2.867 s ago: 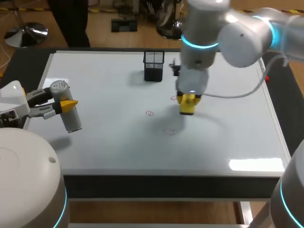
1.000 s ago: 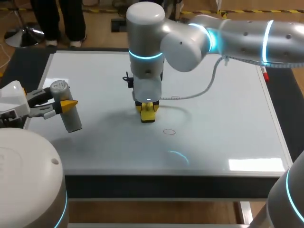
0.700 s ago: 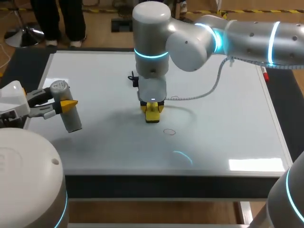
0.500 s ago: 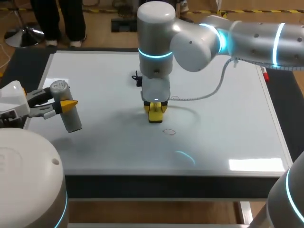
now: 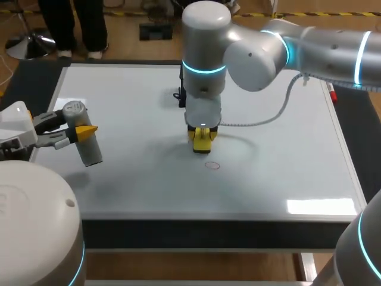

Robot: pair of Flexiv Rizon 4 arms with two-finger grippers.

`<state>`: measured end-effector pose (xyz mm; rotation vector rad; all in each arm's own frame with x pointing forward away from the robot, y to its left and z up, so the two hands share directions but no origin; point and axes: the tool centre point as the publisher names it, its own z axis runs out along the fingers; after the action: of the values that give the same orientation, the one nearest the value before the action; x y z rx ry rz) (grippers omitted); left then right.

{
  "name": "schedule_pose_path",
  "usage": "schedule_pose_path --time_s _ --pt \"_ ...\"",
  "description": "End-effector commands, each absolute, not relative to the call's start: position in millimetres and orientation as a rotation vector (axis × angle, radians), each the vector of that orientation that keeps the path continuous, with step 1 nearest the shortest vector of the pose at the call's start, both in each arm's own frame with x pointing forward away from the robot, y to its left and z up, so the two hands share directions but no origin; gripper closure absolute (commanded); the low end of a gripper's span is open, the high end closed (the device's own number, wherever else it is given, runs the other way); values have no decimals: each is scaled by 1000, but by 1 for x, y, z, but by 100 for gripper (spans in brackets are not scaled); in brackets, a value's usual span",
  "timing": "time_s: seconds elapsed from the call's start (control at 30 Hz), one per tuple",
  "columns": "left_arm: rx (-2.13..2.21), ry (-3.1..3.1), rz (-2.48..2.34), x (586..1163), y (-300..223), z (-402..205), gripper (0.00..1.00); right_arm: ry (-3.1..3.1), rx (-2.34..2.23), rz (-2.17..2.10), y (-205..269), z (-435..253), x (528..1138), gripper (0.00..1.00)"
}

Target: Pick up the inspection probe, press it on each red-marked spot on the whiteboard one by one, put down the probe, pick up the eraser, and wipe off all the red marks.

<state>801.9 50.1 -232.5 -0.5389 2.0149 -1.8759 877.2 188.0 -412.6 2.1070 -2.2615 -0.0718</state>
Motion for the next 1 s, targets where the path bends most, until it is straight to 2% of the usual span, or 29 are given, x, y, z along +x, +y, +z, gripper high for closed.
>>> schedule_pose_path --time_s 0.03,0.27,1.0 --pt "-540 2014 -1874 801 50 -231 100 -2273 2127 -49 174 -390 873 100" --pt "-540 2014 -1874 801 50 -231 100 -2342 2075 8 142 -374 879 100" --pt "-540 2014 -1874 801 50 -231 100 -2519 1807 -47 -16 -366 863 100"
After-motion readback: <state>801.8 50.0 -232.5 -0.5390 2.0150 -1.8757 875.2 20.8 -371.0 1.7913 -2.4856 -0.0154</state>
